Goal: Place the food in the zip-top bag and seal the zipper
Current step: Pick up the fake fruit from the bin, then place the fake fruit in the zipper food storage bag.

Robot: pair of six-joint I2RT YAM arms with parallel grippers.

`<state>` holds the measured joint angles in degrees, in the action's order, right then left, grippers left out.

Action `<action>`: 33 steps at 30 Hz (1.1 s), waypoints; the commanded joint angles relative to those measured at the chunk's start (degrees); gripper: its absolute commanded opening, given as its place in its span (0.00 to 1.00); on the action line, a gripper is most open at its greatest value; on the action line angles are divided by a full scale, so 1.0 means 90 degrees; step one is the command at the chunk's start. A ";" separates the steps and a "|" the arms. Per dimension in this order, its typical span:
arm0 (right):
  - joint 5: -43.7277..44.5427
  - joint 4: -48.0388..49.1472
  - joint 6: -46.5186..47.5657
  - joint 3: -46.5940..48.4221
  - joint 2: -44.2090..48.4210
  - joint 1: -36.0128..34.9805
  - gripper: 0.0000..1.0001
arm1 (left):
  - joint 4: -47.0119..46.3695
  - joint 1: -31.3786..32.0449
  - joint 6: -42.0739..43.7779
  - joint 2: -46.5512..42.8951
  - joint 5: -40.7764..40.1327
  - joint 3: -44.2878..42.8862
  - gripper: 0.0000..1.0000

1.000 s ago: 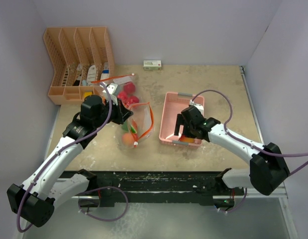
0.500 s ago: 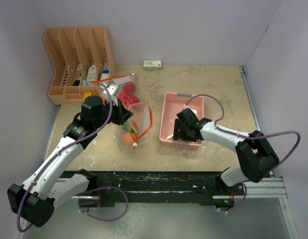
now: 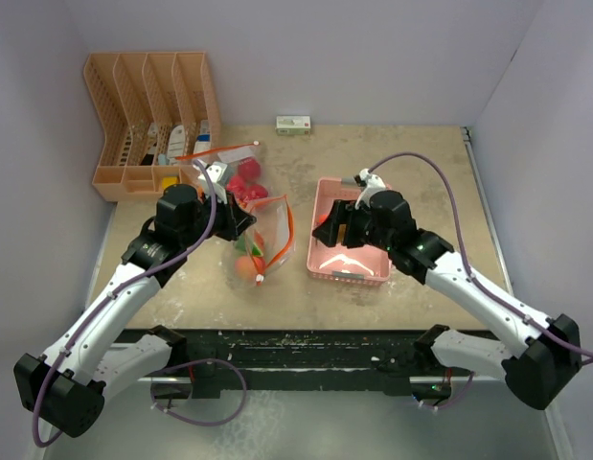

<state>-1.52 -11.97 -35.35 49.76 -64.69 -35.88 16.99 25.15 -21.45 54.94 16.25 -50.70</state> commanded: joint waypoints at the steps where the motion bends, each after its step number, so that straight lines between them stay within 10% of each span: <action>1: -0.1213 0.1336 0.0162 0.0509 0.0342 -0.0573 0.57 | -0.0227 -0.0011 0.0036 -0.0106 -0.0045 0.0035 0.00; 6: -0.1156 0.2000 0.0241 0.1260 -0.0288 -0.1271 0.61 | -0.0274 -0.0010 -0.0042 -0.0077 -0.0013 0.0053 0.00; 11: -0.1137 0.2356 0.0305 0.1611 -0.1314 -0.1449 1.00 | -0.0245 -0.0011 -0.0060 -0.0090 -0.0015 0.0009 0.00; 33: 0.0959 0.0326 0.0593 0.1581 -0.0871 -0.1443 1.00 | -0.0222 -0.0011 -0.0082 -0.0159 0.0109 -0.0130 0.00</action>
<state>-0.19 -1.23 -30.79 63.51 -69.69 -48.80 17.28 25.15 -21.52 54.94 16.12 -50.65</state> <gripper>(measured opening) 0.994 0.007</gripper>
